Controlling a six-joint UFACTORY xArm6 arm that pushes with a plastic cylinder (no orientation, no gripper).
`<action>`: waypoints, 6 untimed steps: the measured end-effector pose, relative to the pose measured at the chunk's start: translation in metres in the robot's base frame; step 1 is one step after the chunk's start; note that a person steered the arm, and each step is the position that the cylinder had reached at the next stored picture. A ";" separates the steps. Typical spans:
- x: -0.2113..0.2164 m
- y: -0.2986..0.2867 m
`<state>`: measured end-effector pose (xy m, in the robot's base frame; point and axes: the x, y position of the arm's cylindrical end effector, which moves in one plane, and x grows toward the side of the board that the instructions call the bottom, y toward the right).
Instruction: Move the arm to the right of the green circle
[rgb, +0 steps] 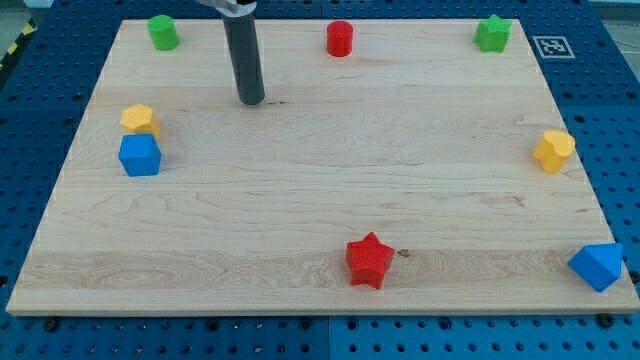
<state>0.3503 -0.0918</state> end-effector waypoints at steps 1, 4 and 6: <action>-0.021 -0.001; -0.092 -0.008; -0.121 -0.064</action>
